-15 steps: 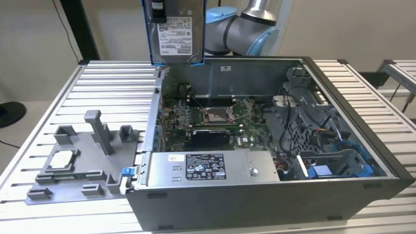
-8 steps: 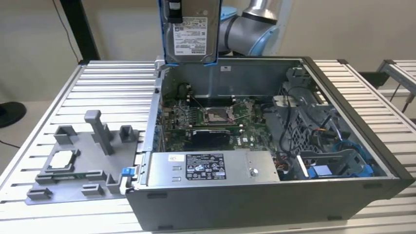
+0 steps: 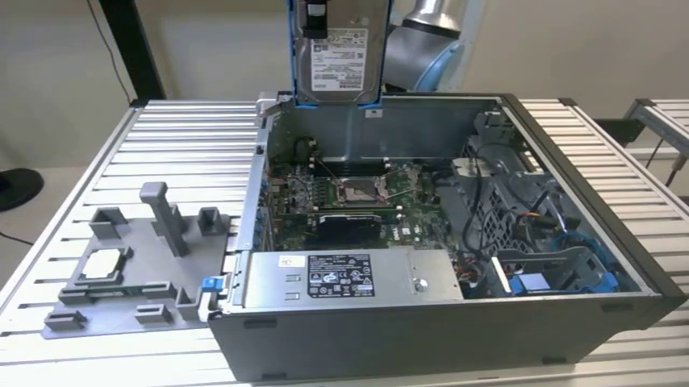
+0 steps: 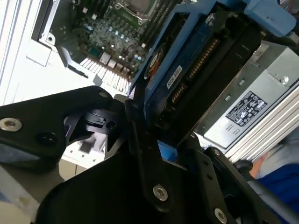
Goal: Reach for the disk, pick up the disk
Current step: 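Pick up the disk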
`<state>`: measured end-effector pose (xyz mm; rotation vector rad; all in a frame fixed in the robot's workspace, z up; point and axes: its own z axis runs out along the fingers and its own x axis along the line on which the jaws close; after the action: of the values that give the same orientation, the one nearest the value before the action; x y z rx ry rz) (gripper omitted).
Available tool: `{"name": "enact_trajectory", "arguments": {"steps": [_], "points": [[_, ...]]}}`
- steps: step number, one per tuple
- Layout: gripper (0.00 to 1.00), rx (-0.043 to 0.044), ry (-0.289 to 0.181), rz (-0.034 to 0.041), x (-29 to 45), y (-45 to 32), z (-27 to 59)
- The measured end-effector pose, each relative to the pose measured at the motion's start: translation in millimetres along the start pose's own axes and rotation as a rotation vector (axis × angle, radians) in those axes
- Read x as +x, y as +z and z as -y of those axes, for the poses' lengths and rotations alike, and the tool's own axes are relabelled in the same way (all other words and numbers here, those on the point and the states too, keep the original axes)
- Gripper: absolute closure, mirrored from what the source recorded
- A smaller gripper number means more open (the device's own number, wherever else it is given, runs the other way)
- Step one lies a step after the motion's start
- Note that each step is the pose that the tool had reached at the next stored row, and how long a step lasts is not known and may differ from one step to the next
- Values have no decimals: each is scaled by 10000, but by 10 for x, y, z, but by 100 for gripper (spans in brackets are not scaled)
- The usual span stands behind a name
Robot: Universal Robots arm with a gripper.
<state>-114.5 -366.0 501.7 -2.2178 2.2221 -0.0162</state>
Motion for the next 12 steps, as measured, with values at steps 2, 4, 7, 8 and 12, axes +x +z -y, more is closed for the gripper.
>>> {"name": "enact_trajectory", "arguments": {"steps": [2, 4, 7, 8, 12], "points": [[100, 1, 0, 1, 0, 1, 66], [100, 0, 0, 1, 0, 1, 132], [100, 0, 0, 0, 0, 2, 233], [100, 0, 0, 1, 0, 3, 266], [100, 0, 0, 0, -1, 4, 404]]}}
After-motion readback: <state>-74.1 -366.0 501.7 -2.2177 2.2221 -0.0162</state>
